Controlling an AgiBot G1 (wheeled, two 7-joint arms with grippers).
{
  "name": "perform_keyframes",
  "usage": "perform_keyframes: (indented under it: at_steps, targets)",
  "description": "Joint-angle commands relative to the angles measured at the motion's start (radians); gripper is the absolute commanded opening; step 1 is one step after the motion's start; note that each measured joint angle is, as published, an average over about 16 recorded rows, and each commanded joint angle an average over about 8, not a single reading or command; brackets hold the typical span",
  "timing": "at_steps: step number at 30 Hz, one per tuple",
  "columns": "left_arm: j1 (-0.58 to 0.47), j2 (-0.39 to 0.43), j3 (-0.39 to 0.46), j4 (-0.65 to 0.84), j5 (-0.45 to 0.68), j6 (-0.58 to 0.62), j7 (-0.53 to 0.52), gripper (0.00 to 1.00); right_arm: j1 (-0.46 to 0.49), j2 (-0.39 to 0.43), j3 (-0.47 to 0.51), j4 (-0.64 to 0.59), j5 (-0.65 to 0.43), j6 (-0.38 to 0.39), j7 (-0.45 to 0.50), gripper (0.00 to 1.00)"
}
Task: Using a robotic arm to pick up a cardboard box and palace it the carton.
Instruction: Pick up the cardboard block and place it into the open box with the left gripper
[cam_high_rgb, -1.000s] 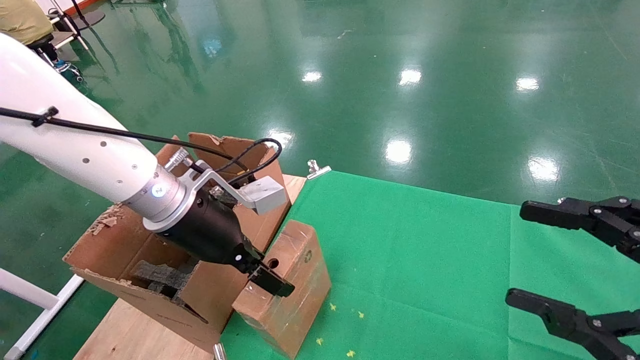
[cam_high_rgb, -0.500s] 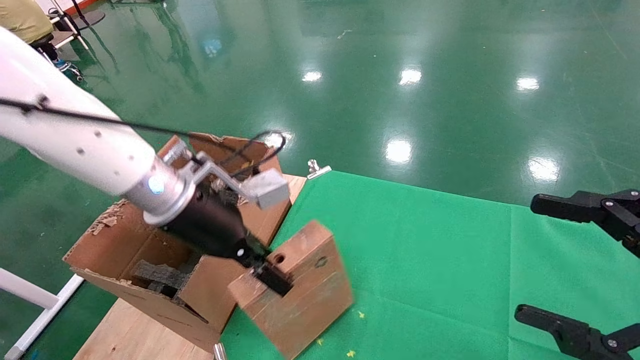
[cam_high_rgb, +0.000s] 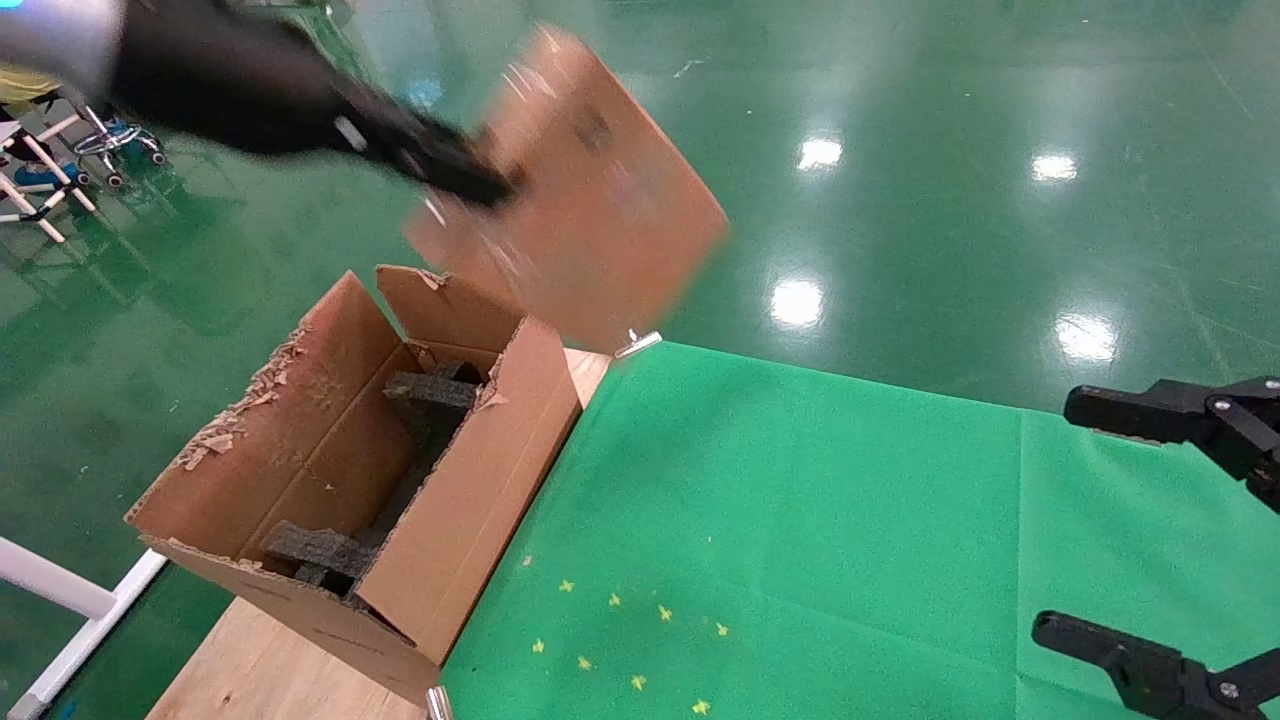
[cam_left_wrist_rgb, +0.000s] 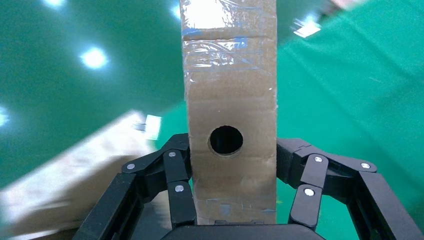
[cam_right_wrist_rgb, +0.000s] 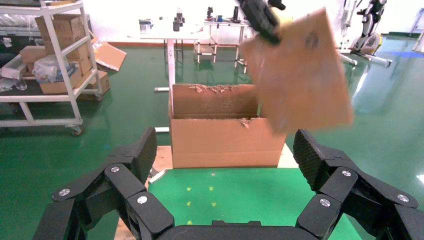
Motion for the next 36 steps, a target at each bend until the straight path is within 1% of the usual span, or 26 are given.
perform_keyframes:
  at_steps: [1, 5, 9, 14, 20, 27, 36]
  targets:
    - [-0.06, 0.003, -0.012, 0.082, 0.028, 0.003, 0.06, 0.0, 0.0, 0.0, 0.0, 0.0, 0.0, 0.0, 0.0, 1.0]
    - [-0.12, -0.011, 0.004, 0.201, 0.094, 0.013, 0.143, 0.0, 0.0, 0.0, 0.0, 0.0, 0.0, 0.0, 0.0, 1.0]
    - [-0.139, -0.034, 0.031, 0.299, 0.153, 0.015, 0.222, 0.0, 0.0, 0.0, 0.0, 0.0, 0.0, 0.0, 0.0, 1.0]
    - [-0.113, -0.064, 0.063, 0.406, 0.204, -0.004, 0.322, 0.0, 0.0, 0.0, 0.0, 0.0, 0.0, 0.0, 0.0, 1.0]
    - [-0.062, -0.087, 0.081, 0.512, 0.228, -0.055, 0.414, 0.0, 0.0, 0.0, 0.0, 0.0, 0.0, 0.0, 0.0, 1.0]
    - [-0.011, -0.092, 0.079, 0.633, 0.222, -0.12, 0.47, 0.0, 0.0, 0.0, 0.0, 0.0, 0.0, 0.0, 0.0, 1.0]
    - [0.06, -0.079, 0.065, 0.77, 0.196, -0.199, 0.475, 0.0, 0.0, 0.0, 0.0, 0.0, 0.0, 0.0, 0.0, 1.0]
